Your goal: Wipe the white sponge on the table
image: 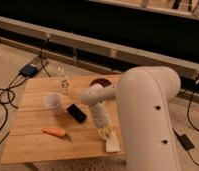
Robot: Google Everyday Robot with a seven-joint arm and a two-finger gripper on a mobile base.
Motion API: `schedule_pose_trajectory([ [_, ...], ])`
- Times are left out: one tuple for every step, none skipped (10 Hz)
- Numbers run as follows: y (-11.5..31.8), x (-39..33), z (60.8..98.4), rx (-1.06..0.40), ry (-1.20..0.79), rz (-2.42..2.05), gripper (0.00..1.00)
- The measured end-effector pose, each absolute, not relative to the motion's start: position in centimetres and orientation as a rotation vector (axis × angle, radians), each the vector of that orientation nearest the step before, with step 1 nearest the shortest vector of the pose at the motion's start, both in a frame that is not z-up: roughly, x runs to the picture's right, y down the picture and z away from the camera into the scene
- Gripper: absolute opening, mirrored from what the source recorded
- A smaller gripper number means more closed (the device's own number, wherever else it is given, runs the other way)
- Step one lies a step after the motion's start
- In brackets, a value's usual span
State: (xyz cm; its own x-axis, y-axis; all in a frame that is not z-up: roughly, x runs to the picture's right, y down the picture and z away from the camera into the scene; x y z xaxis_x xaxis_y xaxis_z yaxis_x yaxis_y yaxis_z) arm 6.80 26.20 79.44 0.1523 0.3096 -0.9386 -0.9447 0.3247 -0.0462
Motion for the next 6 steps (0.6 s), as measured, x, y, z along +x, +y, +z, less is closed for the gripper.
schedule_pose_trajectory([
  [25.7,7.7,79.8,-0.762,1.033,1.067,0.0],
  [25.2,8.4,80.2,-0.742,1.036,1.081,0.0],
  [24.6,9.2,80.7,-0.718,1.04,1.1,0.0],
  [24.0,10.0,81.2,-0.694,1.042,1.115,0.0],
  [23.6,10.7,81.5,-0.677,1.046,1.126,0.0],
  [23.0,11.5,82.0,-0.653,1.051,1.137,0.0],
])
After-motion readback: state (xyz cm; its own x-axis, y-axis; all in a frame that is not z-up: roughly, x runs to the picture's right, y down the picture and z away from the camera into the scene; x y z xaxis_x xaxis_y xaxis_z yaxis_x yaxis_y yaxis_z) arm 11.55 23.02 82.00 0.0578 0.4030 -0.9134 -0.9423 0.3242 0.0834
